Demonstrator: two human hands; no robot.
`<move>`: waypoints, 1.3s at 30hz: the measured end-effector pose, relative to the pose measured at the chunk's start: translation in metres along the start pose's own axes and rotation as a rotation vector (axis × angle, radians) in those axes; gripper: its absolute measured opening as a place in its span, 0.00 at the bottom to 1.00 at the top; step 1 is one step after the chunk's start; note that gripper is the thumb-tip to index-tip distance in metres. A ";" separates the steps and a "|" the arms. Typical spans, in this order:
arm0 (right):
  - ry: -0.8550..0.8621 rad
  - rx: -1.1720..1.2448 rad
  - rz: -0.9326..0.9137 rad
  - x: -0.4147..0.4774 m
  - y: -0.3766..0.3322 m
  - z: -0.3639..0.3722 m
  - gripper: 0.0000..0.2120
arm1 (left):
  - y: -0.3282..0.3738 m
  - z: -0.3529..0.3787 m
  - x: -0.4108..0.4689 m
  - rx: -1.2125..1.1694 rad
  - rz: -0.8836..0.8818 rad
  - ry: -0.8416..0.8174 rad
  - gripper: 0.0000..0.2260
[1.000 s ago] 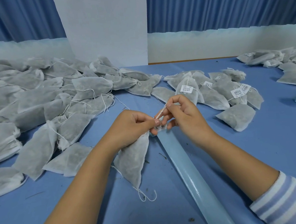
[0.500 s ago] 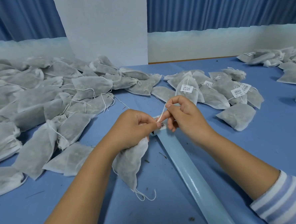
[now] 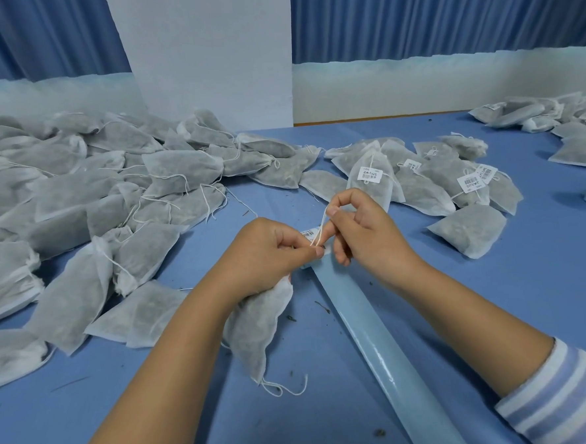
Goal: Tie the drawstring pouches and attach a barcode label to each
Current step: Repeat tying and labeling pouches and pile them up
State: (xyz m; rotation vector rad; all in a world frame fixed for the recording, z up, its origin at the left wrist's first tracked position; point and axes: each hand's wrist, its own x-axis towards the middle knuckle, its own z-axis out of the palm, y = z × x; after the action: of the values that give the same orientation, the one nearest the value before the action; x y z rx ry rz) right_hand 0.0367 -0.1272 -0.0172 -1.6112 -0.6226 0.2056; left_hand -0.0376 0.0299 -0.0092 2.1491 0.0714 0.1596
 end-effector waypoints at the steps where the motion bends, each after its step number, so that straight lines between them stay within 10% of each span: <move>1: 0.004 0.006 0.001 0.000 0.000 0.001 0.05 | 0.000 0.000 0.000 -0.005 -0.003 0.000 0.10; 23: 0.020 -0.051 -0.106 0.001 0.005 0.000 0.04 | -0.004 0.013 0.003 -0.010 0.085 -0.012 0.09; 39: 0.117 -0.096 -0.219 0.001 0.002 -0.007 0.06 | -0.018 -0.025 0.004 -0.113 -0.317 -0.039 0.08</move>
State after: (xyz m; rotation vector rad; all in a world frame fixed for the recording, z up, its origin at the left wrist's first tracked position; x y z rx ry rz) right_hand 0.0420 -0.1327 -0.0177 -1.6203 -0.7209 -0.0803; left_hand -0.0370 0.0610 -0.0106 1.9980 0.3696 -0.0617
